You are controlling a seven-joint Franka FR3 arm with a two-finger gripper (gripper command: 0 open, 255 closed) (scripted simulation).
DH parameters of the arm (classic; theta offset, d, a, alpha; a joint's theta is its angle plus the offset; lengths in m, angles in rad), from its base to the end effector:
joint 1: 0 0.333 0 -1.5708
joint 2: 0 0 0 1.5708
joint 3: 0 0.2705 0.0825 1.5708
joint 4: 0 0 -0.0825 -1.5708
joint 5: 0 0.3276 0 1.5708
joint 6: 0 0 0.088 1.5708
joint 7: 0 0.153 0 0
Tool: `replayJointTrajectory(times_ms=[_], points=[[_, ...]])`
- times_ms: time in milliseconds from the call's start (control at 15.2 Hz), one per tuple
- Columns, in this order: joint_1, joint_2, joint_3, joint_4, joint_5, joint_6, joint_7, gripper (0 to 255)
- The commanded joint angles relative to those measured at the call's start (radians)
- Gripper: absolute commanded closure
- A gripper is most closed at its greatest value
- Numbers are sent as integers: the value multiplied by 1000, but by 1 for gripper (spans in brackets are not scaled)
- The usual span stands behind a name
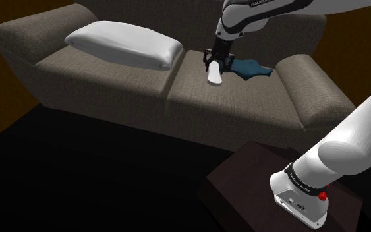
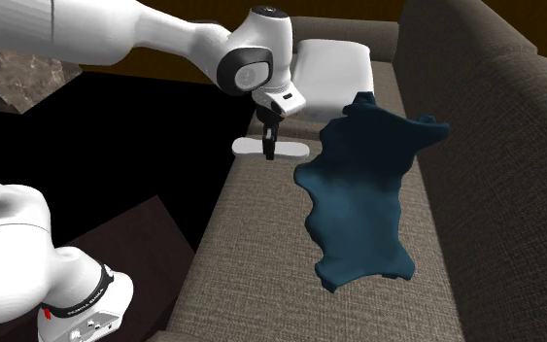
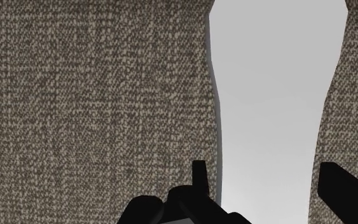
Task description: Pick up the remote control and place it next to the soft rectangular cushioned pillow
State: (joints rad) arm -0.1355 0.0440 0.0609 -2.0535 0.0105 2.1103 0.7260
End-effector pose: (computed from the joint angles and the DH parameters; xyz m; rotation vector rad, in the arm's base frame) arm 0.5076 -0.0371 0.3544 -2.8759 1.2261 -0.0132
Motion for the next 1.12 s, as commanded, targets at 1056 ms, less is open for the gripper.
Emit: replayJointTrajectory(times_ms=[1056], points=[[-1, -57, -1, 179, 3, -236, -1, 255]])
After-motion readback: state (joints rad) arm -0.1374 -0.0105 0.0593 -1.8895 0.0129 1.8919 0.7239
